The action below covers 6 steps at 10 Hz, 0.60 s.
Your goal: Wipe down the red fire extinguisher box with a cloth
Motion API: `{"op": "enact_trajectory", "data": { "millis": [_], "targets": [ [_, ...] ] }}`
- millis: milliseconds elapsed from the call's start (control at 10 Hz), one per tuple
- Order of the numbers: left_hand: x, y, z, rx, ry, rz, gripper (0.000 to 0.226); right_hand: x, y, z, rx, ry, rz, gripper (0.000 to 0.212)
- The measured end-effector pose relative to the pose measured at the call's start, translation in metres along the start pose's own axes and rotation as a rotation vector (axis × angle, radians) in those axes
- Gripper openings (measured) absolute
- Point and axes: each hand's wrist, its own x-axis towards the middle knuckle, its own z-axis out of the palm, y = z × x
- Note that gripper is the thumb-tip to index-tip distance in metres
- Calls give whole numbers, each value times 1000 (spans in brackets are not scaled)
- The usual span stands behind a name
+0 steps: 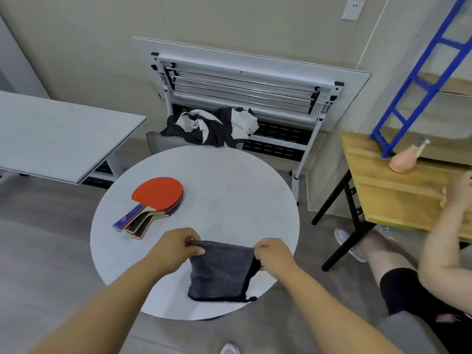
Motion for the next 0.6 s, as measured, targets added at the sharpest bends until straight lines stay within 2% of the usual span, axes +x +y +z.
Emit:
{"op": "enact_trajectory", "data": {
  "millis": [100, 400, 500, 600],
  "targets": [
    [39, 1, -1, -3, 11, -28, 13, 28, -13, -6, 33, 18, 0, 20],
    [122, -6, 5, 90, -14, -101, 6, 100, -29, -15, -108, -9, -29, 24],
    [144, -6, 4, 83, 39, -104, 10, 118, -38, -18, -129, 1, -57, 28],
    [159, -5, 0, 31, 133, -141, 23, 128, -45, -24, -105, 83, -39, 29]
  ]
}}
